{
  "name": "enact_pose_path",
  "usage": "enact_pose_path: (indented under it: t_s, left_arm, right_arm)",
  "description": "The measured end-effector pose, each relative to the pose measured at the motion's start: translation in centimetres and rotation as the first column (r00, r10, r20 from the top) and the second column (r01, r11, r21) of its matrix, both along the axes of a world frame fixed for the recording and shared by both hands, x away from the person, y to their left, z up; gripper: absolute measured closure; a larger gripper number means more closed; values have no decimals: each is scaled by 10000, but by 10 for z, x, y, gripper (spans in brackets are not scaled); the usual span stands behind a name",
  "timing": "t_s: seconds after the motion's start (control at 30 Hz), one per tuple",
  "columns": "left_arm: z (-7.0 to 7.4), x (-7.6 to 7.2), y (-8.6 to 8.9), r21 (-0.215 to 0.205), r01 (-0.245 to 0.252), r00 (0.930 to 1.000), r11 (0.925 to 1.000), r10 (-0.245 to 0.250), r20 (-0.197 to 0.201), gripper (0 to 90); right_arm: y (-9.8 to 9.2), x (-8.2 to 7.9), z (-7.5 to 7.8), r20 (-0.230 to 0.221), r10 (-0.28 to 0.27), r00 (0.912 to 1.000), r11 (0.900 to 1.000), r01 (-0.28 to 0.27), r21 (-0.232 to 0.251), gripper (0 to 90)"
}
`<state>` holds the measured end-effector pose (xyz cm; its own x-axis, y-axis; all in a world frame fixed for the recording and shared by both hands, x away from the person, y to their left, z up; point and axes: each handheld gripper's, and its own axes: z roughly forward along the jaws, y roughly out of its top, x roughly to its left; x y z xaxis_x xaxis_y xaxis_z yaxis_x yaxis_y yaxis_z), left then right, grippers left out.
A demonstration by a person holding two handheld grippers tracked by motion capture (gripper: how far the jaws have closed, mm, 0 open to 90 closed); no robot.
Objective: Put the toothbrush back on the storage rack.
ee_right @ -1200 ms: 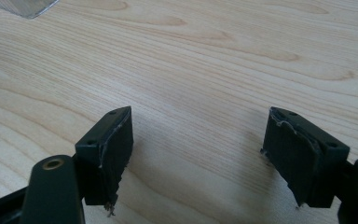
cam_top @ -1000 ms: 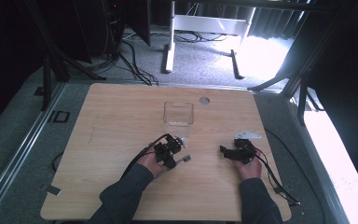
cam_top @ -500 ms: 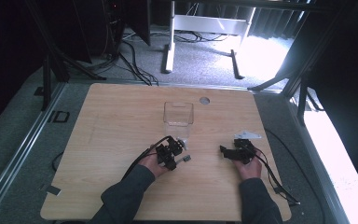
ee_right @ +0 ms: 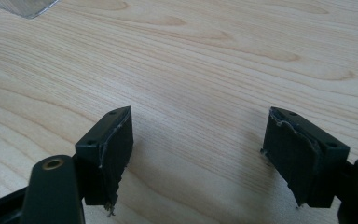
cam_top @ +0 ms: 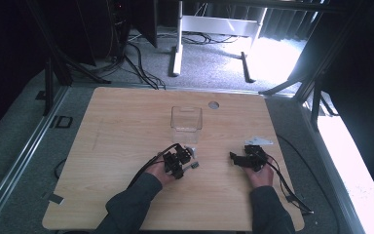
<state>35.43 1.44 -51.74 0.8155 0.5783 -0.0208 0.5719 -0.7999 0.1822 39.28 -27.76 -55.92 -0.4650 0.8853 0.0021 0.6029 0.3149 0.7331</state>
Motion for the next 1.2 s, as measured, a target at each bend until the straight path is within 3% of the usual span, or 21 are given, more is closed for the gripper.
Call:
enact_pose_path:
  t_s: [0.4,0.87,1.2]
  left_arm:
    - [1,0,2,17,-43,9997,10000,43,244,808]
    - [17,1,14,-758,-257,9983,9968,296,503,817]
    - [25,2,20,-1090,-411,9968,9932,482,632,817]
  right_arm:
    - [0,0,0,-1,0,10000,10000,0,-2,236]
    - [0,0,0,1,3,10000,10000,-3,-2,236]
    - [0,0,0,4,2,10000,10000,-2,0,236]
